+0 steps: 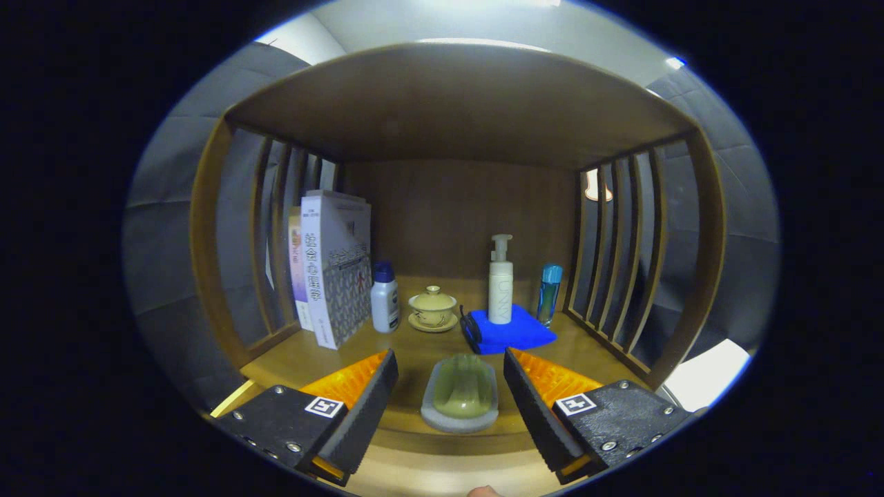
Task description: Pull open the drawer, take out the items inside it, and place them on the countertop above the cabinet.
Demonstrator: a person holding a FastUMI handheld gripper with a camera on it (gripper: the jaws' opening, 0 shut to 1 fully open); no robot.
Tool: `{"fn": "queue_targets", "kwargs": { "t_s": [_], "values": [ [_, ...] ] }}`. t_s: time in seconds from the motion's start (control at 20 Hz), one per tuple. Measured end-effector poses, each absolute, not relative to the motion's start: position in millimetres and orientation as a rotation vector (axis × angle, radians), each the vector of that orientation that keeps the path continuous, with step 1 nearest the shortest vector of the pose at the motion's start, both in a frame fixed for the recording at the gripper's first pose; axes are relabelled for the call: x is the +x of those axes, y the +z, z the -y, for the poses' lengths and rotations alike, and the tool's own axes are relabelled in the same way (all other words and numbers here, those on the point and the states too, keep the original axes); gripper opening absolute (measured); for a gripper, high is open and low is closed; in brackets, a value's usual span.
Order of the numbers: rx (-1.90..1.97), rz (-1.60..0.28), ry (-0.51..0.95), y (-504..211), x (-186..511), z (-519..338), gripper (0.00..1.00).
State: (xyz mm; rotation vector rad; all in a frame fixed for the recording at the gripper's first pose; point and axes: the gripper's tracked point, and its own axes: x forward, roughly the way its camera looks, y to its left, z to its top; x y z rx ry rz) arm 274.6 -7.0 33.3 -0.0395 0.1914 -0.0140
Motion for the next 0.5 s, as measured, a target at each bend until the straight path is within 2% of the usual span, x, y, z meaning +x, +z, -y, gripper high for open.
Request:
{"fn": "queue_targets", "kwargs": {
  "t_s": [0.5],
  "values": [
    [-0.01,-0.087,-0.008,27.5,179.2,5.9,0.96]
  ]
}}
